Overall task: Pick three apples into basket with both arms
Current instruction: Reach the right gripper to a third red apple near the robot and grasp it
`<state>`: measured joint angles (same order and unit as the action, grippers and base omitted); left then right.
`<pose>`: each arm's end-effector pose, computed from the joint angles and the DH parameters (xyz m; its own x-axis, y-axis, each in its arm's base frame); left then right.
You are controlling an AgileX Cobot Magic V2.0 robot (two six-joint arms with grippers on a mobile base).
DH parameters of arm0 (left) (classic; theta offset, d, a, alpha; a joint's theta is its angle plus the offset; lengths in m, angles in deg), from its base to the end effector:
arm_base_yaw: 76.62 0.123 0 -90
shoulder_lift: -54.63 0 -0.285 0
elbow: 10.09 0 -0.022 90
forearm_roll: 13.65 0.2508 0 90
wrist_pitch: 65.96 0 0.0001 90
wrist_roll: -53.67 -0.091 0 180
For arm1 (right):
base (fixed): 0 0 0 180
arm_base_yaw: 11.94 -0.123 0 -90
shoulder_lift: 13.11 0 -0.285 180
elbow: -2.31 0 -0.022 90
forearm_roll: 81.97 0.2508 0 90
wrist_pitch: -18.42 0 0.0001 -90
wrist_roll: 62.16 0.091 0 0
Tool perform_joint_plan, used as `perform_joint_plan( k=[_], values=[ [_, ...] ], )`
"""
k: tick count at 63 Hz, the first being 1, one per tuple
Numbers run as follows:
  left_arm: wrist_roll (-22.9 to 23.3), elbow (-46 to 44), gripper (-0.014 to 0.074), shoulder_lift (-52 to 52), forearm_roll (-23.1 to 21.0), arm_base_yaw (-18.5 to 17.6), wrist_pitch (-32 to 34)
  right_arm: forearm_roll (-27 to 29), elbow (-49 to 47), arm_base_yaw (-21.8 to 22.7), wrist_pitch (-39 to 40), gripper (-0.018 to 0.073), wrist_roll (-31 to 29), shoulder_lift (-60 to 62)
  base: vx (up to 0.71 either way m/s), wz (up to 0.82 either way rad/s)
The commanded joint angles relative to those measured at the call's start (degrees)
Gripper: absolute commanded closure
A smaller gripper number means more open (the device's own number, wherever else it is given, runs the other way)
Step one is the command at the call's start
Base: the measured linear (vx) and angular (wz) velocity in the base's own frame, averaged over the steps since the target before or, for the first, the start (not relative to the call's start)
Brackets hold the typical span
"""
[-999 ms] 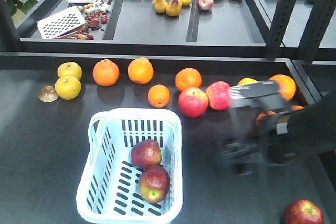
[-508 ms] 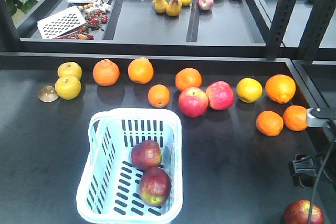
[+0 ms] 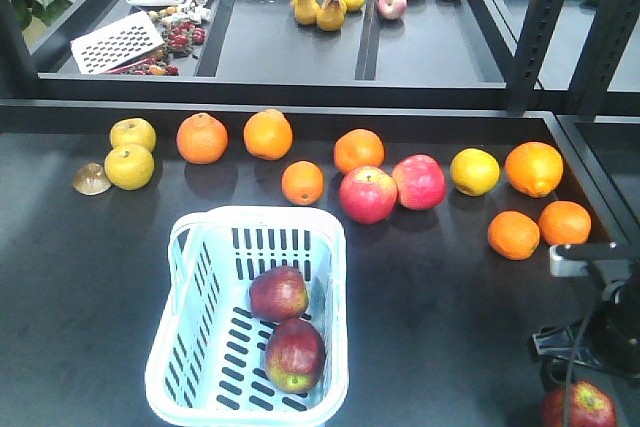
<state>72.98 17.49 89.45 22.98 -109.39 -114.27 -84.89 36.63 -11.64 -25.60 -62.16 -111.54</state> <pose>0.0699 0.0033 0.4011 -0.1930 0.2540 -0.9477 0.1464 0.9626 0.2282 0.2459 -0.0045 0.1600 -0.9980 -0.0314 -0.0557 -0.0293 0.9989 -0.0374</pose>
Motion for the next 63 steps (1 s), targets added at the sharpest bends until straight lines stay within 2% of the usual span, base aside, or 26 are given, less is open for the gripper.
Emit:
perform_joint_plan(
  k=[1, 63],
  values=[
    [0.65, -1.64, 0.0011, 0.63, 1.58, -0.22, 3.12, -1.6, -1.23, 0.38, 1.31, -0.0061, -0.42, -0.16, 0.0, 0.0],
    [0.65, -1.64, 0.0011, 0.63, 1.58, -0.22, 3.12, -3.54, -1.23, 0.38, 6.94, -0.0043, 0.0, -16.28, 0.0, 0.0]
  ],
)
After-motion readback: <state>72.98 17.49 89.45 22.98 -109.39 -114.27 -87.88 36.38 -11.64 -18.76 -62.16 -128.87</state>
